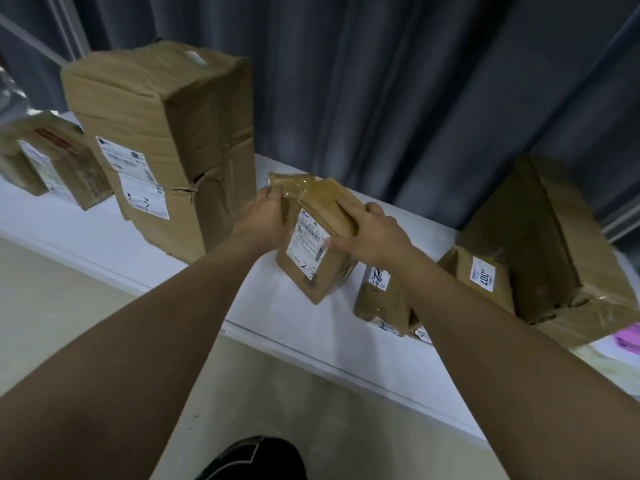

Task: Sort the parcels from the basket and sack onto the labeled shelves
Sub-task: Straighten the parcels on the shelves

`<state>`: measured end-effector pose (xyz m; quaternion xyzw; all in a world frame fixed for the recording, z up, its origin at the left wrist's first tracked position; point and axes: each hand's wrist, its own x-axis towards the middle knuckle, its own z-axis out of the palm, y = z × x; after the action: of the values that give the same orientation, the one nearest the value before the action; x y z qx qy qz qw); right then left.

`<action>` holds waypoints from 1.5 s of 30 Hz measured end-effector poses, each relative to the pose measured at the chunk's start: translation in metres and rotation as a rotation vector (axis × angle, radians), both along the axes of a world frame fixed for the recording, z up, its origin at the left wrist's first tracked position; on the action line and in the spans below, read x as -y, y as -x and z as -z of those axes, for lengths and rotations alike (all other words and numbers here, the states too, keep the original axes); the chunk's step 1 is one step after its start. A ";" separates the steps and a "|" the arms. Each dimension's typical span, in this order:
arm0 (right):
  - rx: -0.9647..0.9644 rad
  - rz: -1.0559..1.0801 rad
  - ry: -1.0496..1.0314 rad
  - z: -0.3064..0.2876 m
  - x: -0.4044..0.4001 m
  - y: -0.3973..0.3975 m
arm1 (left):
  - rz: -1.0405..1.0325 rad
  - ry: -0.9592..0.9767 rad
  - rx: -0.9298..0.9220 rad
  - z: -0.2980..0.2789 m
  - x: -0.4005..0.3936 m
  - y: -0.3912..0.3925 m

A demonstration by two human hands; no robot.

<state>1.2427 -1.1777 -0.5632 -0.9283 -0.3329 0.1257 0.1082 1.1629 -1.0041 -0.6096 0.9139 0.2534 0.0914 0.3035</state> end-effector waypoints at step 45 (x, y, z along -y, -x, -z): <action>-0.029 -0.114 -0.018 -0.003 0.034 -0.022 | 0.155 -0.222 -0.541 -0.013 -0.013 -0.040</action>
<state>1.2645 -1.2118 -0.5606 -0.9049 -0.3848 0.1421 0.1137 1.2026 -0.9906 -0.5969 0.9493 0.2431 -0.1518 0.1292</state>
